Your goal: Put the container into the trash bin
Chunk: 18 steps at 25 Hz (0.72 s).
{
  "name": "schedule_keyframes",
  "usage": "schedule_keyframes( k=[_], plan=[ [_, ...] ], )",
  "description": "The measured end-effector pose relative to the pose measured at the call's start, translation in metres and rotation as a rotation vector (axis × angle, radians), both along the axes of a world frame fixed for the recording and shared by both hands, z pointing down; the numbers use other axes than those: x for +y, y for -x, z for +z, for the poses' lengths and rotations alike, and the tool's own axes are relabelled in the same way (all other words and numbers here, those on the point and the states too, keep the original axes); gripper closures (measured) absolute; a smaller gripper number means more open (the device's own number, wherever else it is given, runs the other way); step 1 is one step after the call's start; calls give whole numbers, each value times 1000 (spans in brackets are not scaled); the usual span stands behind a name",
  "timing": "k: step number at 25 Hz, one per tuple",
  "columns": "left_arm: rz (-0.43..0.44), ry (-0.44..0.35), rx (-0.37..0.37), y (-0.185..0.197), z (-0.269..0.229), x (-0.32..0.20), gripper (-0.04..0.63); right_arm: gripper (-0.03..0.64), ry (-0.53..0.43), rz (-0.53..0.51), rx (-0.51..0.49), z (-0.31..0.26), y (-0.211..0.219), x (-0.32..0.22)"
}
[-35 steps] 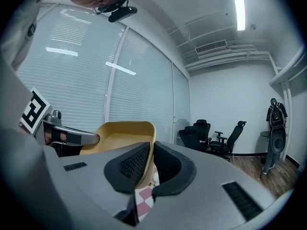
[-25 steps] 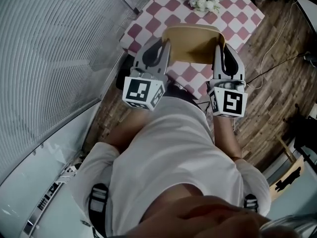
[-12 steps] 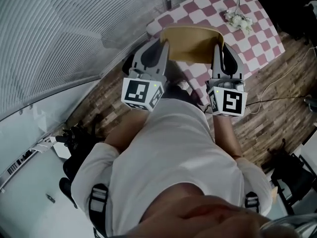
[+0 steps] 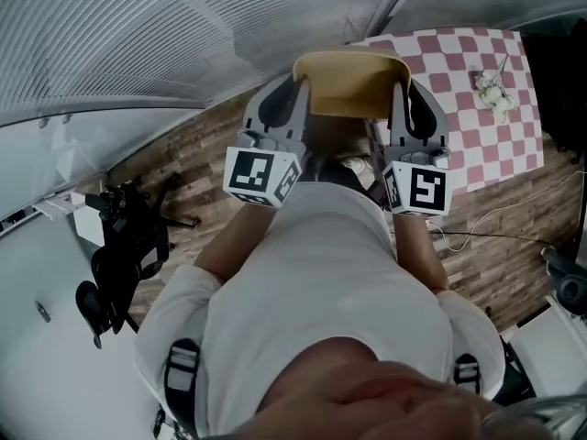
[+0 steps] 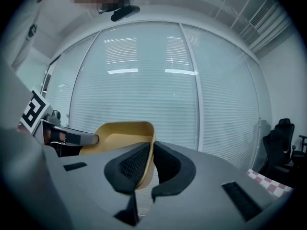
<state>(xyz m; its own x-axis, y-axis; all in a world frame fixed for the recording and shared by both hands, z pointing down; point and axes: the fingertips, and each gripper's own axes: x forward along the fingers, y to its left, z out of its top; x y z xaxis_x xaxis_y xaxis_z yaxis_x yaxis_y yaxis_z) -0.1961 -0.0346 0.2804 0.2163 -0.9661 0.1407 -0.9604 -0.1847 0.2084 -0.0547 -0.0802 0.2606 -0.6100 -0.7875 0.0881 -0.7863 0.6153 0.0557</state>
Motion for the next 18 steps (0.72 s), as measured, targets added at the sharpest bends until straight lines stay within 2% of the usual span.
schedule_keyframes(
  k=[10, 18],
  plan=[
    [-169, -3, 17, 133, 2, 65, 534, 569, -5, -173, 14, 0, 144, 41],
    [-273, -4, 17, 203, 6, 111, 535, 569, -2, -277, 11, 5, 221, 75]
  ],
)
